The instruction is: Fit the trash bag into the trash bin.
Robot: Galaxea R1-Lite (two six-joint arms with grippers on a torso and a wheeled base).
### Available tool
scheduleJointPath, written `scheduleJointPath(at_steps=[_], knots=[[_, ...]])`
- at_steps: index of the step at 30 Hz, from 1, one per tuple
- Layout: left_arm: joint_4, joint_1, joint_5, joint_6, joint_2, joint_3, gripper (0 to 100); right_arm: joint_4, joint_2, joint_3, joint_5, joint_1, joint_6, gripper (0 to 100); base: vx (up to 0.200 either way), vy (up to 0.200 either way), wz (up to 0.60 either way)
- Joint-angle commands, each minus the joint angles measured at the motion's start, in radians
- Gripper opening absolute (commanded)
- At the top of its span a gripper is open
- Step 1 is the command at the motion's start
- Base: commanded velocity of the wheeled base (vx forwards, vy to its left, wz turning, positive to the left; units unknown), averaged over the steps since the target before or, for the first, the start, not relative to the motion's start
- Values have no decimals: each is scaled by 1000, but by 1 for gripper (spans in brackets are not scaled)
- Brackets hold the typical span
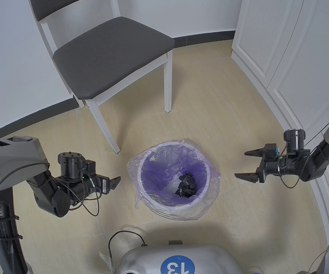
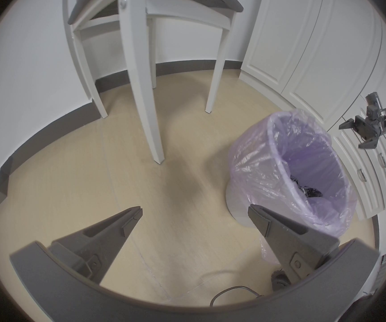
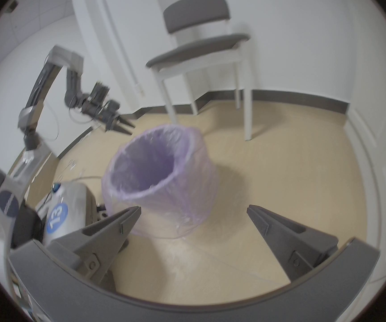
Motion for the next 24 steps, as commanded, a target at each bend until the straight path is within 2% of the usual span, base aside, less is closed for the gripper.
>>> scheduleJointPath(at_steps=[1, 3, 5, 6, 7, 8, 9, 12, 13, 14, 15, 19, 24], knots=[[-40, 55, -39, -1, -181, 124, 100, -280, -259, 176, -99, -19, 287, 100, 0, 0, 0], [-54, 63, -45, -2, -229, 151, 100, -392, -293, 195, -251, 29, 393, 100, 0, 0, 0], [-65, 64, -41, -9, -255, 159, 100, -444, -305, 199, -371, 61, 428, 100, 0, 0, 0], [-68, 64, -39, -12, -258, 159, 100, -451, -305, 201, -394, 67, 433, 100, 0, 0, 0], [-94, 67, -33, -38, -281, 162, 100, -484, -314, 209, -523, 95, 437, 100, 0, 0, 0], [-108, 70, -31, -53, -296, 164, 100, -493, -320, 212, -585, 113, 439, 100, 0, 0, 0], [-126, 72, -28, -82, -329, 165, 100, -504, -330, 216, -699, 150, 443, 100, 0, 0, 0], [-129, 83, -27, -118, -412, 179, 100, -507, -340, 213, -886, 205, 445, 100, 0, 0, 0], [-129, 89, -28, -119, -442, 187, 100, -507, -348, 212, -931, 216, 445, 100, 0, 0, 0], [-129, 89, -28, -121, -448, 187, 100, -507, -349, 212, -935, 217, 445, 100, 0, 0, 0], [-129, 95, -28, -119, -505, 199, 100, -499, -383, 212, -978, 230, 443, 100, 0, 0, 0], [-103, 126, -34, -114, -635, 210, 100, -445, -495, 219, -995, 230, 439, 100, 0, 0, 0], [44, 166, -41, -116, -783, 211, 100, -355, -627, 229, -998, 227, 443, 100, 0, 0, 0]])
